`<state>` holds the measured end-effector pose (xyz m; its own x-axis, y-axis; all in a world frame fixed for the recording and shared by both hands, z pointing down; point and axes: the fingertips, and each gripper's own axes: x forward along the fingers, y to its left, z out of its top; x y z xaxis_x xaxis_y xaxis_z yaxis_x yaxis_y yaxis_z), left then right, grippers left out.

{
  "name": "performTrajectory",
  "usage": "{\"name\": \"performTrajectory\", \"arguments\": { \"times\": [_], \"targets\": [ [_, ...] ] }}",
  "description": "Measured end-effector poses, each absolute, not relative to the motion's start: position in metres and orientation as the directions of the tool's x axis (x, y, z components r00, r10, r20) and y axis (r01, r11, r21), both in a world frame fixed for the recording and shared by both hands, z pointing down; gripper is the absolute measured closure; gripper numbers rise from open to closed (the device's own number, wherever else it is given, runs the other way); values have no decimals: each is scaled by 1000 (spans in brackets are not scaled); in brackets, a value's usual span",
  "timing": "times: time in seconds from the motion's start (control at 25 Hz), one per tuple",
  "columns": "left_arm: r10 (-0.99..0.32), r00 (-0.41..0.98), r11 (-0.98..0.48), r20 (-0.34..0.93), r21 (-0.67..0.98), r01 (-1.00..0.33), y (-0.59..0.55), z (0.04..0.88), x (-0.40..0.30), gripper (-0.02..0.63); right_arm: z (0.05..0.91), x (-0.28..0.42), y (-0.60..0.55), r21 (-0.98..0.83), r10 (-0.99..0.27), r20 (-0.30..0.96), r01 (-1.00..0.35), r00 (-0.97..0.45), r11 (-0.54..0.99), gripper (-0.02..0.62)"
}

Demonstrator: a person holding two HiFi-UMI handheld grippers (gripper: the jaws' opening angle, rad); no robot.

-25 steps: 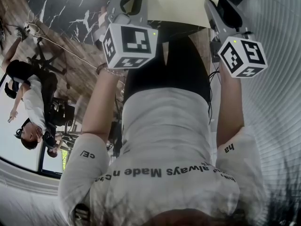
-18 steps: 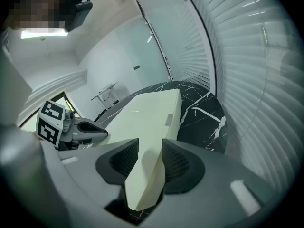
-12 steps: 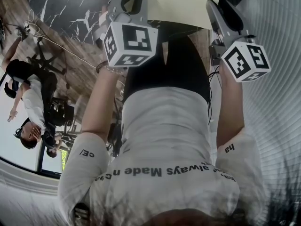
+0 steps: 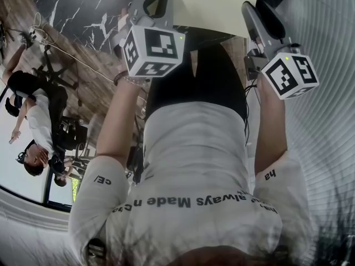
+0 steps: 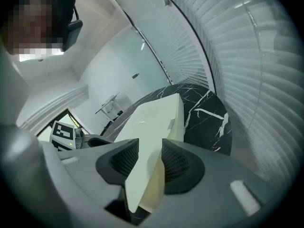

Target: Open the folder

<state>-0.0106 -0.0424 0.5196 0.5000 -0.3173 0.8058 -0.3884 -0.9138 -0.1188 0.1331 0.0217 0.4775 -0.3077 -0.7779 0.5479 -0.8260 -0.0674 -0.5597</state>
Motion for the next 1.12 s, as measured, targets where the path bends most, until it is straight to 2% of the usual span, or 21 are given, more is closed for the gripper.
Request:
{"name": "performTrajectory", "arguments": {
  "times": [0.68,1.12],
  "targets": [
    [-287,528,-903,799,-41,-428,-47,501,-17,606,434,129,19,-639,-821,441,-769,-363,-3,474],
    [-291,499,-896,816,-50,-442,-54,480,-41,604,388,106,-3,-673,-826,337,-729,-452,124,503]
  ]
}}
